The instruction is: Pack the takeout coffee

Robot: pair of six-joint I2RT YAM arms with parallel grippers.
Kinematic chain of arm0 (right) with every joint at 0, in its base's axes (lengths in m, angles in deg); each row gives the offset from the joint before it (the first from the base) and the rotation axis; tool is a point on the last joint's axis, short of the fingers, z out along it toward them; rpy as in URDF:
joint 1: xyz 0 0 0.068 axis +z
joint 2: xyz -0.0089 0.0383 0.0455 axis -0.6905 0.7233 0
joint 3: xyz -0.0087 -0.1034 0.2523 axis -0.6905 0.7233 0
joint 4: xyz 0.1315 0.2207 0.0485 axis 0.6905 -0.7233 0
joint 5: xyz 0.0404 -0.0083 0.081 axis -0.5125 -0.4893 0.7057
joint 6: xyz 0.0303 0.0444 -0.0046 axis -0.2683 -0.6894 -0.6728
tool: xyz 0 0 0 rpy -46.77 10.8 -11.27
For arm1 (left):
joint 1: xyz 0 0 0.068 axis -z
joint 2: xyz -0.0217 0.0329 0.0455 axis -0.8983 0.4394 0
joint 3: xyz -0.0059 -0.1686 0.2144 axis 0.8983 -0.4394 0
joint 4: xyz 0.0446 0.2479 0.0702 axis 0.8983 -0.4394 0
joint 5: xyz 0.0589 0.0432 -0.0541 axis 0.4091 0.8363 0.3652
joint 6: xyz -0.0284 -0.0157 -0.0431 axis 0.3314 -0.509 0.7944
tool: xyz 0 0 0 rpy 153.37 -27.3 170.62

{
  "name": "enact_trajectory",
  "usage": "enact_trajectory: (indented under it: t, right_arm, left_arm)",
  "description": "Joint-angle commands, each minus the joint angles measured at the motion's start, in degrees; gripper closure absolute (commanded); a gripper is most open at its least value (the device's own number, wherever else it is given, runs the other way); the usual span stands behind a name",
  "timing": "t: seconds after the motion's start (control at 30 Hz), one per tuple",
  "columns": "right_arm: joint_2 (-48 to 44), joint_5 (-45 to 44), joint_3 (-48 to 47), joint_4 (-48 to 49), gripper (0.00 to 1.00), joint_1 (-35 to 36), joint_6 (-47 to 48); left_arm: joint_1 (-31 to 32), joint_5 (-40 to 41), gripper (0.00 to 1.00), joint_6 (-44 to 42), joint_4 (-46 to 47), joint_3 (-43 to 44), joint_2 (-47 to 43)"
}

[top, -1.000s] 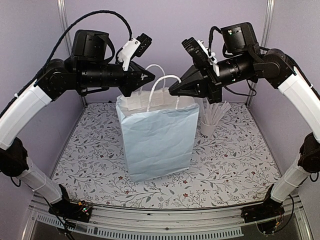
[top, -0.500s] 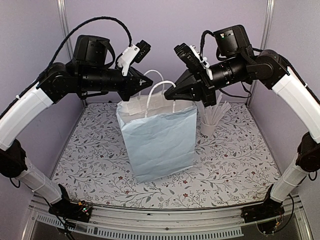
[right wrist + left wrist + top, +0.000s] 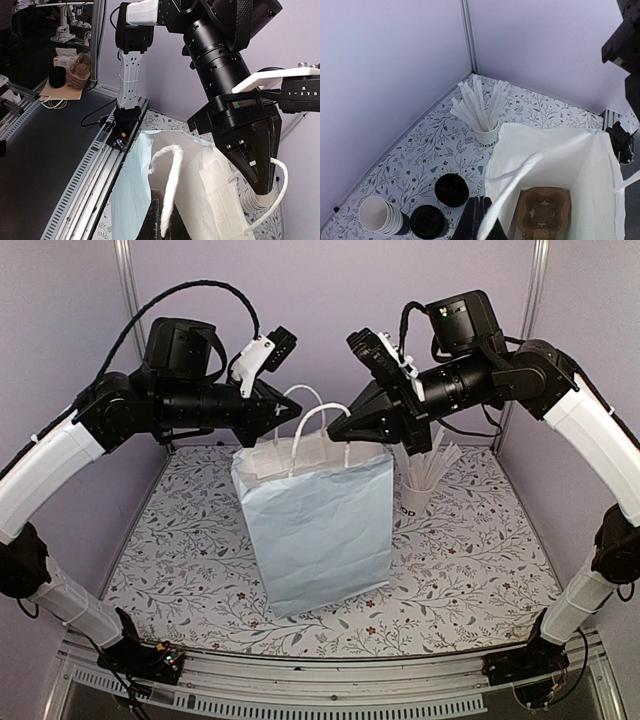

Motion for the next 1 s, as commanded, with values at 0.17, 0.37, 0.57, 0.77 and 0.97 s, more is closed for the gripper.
enact_trajectory:
  t: [0.17,0.37,0.57,0.77,0.97]
  right_arm:
    - [1.00,-0.50,1.14,0.42,1.00,0.43,0.39]
    - [1.15,-0.75,1.78,0.17,1.00,0.43,0.81]
    - [1.79,-0.08,-0.10,-8.56,0.30,0.43,5.89]
    - [-0.66,-1.57,0.90,-11.25,0.23,0.45,9.53]
    - [-3.52,-4.18,2.04,-10.65,0.23,0.35,9.11]
  left_arm:
    - [-0.99,-0.63,1.00,-0.13,2.45,-1.94,-1.43]
    - [-1.05,-2.33,0.68,-0.05,2.24,-3.37,-1.62]
    - [-1.10,0.03,0.15,1.13,-0.94,-2.38,-0.31]
    - [-1.09,-0.80,0.00,1.34,-3.00,-2.92,-1.87]
    - [-1.08,-0.06,0.00,1.46,-2.82,-6.28,-4.96]
